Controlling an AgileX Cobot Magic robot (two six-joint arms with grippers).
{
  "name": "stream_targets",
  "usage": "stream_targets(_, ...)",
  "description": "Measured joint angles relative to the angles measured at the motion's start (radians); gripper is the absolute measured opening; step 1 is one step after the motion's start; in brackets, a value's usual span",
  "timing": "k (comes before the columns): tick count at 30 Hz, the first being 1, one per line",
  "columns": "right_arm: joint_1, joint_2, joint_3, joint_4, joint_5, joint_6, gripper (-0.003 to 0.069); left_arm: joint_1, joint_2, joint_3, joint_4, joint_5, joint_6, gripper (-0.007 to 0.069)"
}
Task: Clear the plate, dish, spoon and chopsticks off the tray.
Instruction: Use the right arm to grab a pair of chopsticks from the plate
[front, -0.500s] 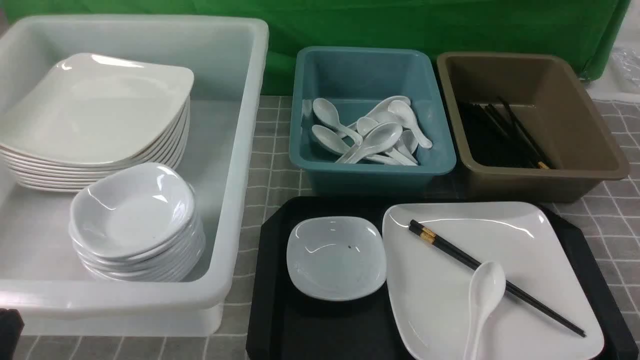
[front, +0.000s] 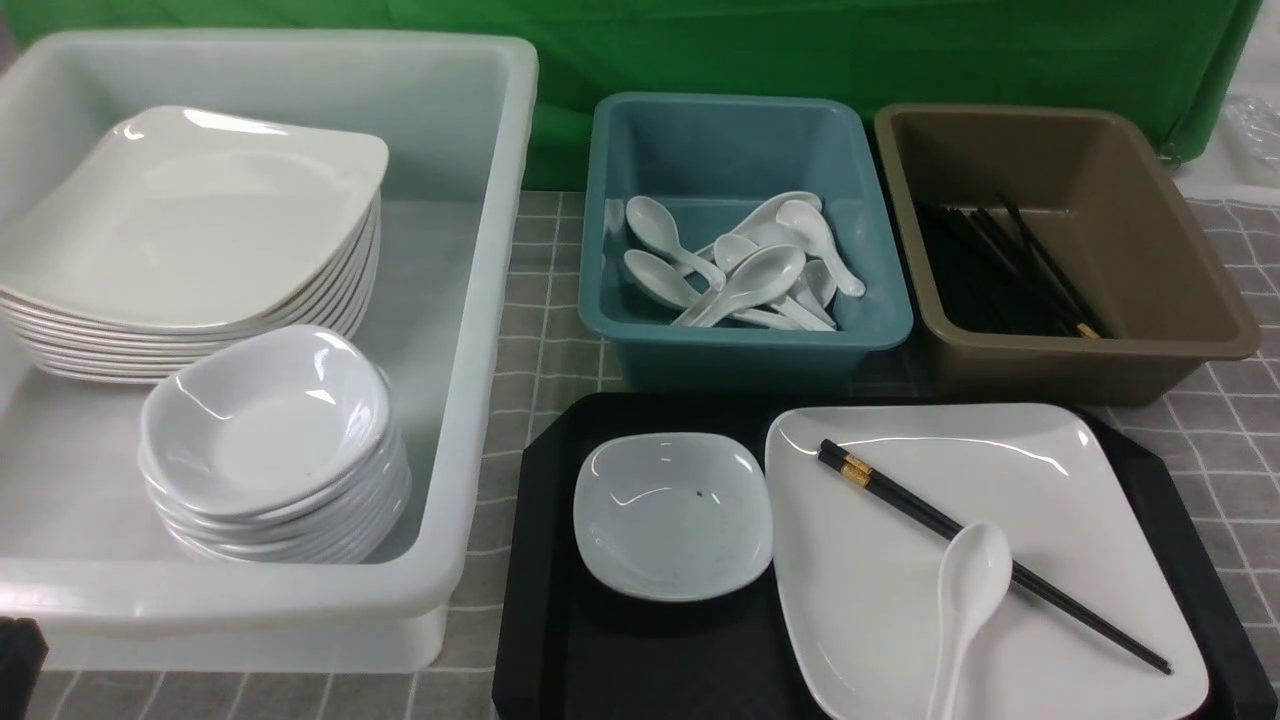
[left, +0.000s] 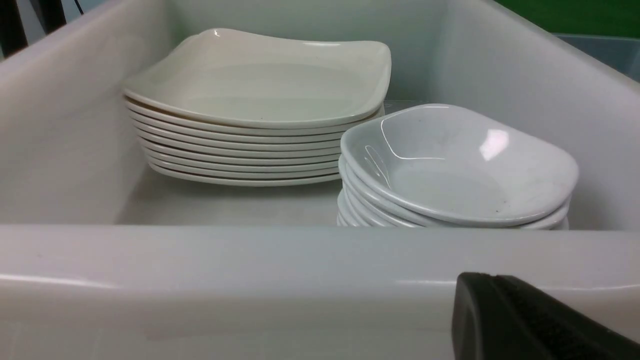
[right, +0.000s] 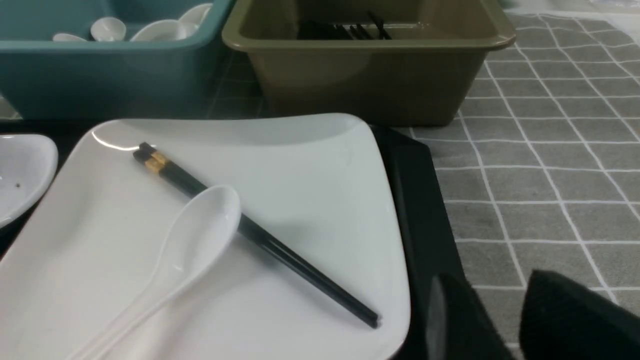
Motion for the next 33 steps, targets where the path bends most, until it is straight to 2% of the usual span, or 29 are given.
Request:
stream_targets(12, 0.000, 0.000, 0.000, 0.000, 0.000, 0.000, 0.0240, 0.000, 0.000, 0.000, 0.000, -0.001, 0.000, 0.0010)
stream_targets(15, 0.000, 0.000, 0.000, 0.000, 0.000, 0.000, 0.0240, 0.000, 0.000, 0.000, -0.045, -0.031, -0.003, 0.0010)
stream_targets(16, 0.000, 0.000, 0.000, 0.000, 0.000, 0.000, 0.0240, 0.000, 0.000, 0.000, -0.157, -0.073, -0.027, 0.0010)
stream_targets(17, 0.000, 0.000, 0.000, 0.000, 0.000, 0.000, 0.0240, 0.000, 0.000, 0.000, -0.157, -0.081, -0.034, 0.0010)
stream_targets(18, 0.000, 0.000, 0.000, 0.000, 0.000, 0.000, 0.0240, 0.000, 0.000, 0.000, -0.359, -0.151, -0.090, 0.0010)
stream_targets(20, 0.000, 0.000, 0.000, 0.000, 0.000, 0.000, 0.0240, 0.000, 0.000, 0.000, -0.518, -0.226, -0.137, 0.0010)
stream_targets(24, 0.000, 0.000, 0.000, 0.000, 0.000, 0.000, 0.0240, 0.000, 0.000, -0.003, -0.629, -0.315, -0.166, 0.0010)
stream_targets(27, 0.000, 0.000, 0.000, 0.000, 0.000, 0.000, 0.0240, 0.000, 0.002, -0.080, -0.584, -0.212, -0.162, 0.0010)
stream_targets(33, 0.000, 0.000, 0.000, 0.000, 0.000, 0.000, 0.0240, 0.000, 0.235, -0.420, -0.254, 0.215, -0.105, 0.0010)
